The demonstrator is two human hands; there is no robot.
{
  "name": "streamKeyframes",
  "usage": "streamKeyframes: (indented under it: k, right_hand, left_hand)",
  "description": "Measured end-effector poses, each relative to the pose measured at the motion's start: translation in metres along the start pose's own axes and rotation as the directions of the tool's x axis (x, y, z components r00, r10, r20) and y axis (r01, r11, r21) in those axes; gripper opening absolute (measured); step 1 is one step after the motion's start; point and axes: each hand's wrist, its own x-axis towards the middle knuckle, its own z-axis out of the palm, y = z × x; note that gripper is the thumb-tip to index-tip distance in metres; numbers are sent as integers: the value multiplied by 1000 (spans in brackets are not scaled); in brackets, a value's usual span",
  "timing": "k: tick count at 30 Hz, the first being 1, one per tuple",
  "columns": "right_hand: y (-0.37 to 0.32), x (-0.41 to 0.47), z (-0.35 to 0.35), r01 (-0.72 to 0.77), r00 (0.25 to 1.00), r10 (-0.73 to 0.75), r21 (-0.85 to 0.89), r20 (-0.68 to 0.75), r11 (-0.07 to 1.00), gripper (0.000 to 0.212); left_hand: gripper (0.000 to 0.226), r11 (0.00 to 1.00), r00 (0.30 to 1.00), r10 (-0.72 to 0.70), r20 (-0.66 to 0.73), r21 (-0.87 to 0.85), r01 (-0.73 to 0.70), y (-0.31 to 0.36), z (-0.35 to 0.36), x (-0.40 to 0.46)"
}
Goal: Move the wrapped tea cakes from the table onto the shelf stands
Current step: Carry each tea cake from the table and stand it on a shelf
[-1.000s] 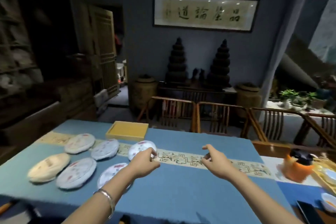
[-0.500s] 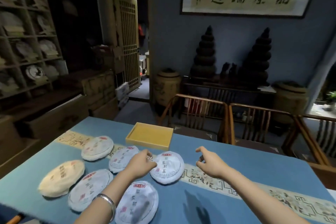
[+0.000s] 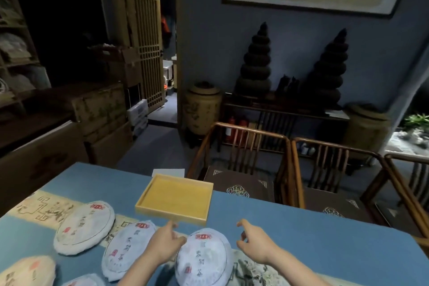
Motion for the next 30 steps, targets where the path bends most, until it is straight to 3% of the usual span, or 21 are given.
streamKeyframes:
  k: [15,22,26,30]
  right_hand:
    - [45,111,71,-5,987,13,-50,159,999,44]
    - [66,128,88,-92,974,101,-54,204,994,44]
    - [75,127,100,-116,963,100,49,249,992,42]
    - [75,127,111,-182,965,98,353,243,918,34]
  left_hand:
    - [75,958,954,-283,99,71,277,-64,47,58]
    - [43,945,928,-324,186,27,325,-74,74,74]
    - [53,933,910,-352,220,7,359,-72,92,83]
    - [73,895,880,-400,257,-99,435,-75,99,86]
